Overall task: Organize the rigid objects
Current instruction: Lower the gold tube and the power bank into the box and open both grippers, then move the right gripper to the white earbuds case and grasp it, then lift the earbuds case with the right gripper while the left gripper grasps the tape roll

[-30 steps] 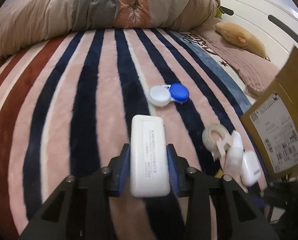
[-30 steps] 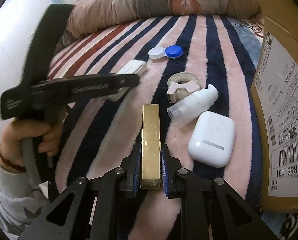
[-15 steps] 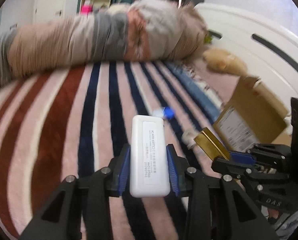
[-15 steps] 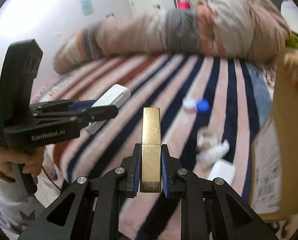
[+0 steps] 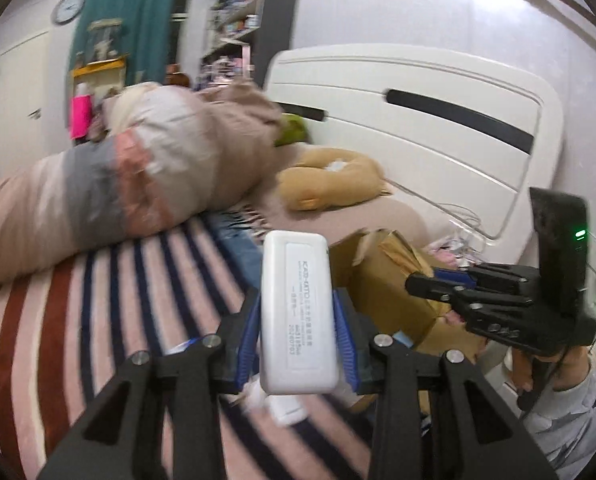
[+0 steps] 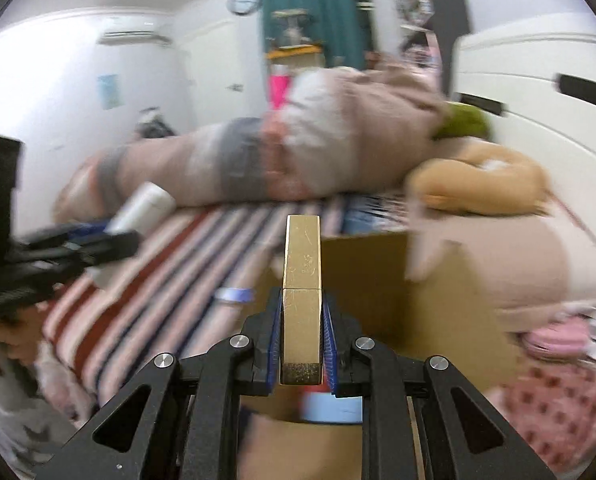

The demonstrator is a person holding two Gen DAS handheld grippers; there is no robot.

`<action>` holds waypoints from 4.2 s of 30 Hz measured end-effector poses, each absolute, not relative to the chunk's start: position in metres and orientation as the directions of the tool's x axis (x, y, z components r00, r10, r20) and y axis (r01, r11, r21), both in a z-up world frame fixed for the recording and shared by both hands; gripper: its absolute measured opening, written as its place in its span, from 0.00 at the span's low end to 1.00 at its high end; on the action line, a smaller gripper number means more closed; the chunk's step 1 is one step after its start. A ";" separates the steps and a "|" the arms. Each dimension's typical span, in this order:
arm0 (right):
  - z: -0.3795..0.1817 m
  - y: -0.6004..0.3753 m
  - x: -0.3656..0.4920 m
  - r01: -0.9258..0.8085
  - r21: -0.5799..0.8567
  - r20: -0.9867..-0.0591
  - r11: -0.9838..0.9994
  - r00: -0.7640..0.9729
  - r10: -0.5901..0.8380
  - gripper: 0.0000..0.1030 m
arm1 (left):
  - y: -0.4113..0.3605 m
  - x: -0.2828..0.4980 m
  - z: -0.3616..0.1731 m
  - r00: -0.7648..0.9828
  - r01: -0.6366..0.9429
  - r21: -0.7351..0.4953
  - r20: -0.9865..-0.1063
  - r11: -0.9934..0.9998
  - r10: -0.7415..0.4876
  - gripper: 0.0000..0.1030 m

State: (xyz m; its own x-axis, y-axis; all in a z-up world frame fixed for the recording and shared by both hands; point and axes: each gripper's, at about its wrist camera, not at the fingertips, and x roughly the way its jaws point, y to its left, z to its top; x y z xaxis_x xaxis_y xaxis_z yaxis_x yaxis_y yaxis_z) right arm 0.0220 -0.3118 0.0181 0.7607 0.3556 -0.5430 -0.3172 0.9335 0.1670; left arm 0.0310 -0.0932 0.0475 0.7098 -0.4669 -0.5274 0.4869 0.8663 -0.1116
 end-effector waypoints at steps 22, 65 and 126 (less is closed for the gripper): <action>-0.042 -0.363 0.063 -0.237 0.071 -0.662 0.969 0.715 0.223 0.14 | -0.228 0.114 -0.002 0.505 0.600 -0.040 -0.756 0.799 -0.417 0.32; -0.102 -0.172 0.043 -0.269 0.186 -0.749 0.945 0.584 0.313 0.24 | 0.028 0.069 -0.105 0.576 0.385 -0.193 -0.714 0.902 -0.398 0.55; -0.146 -0.151 0.041 -0.464 0.132 -0.765 0.876 0.514 0.388 0.39 | 0.010 0.063 -0.176 0.538 0.311 -0.127 -0.793 0.942 -0.285 0.39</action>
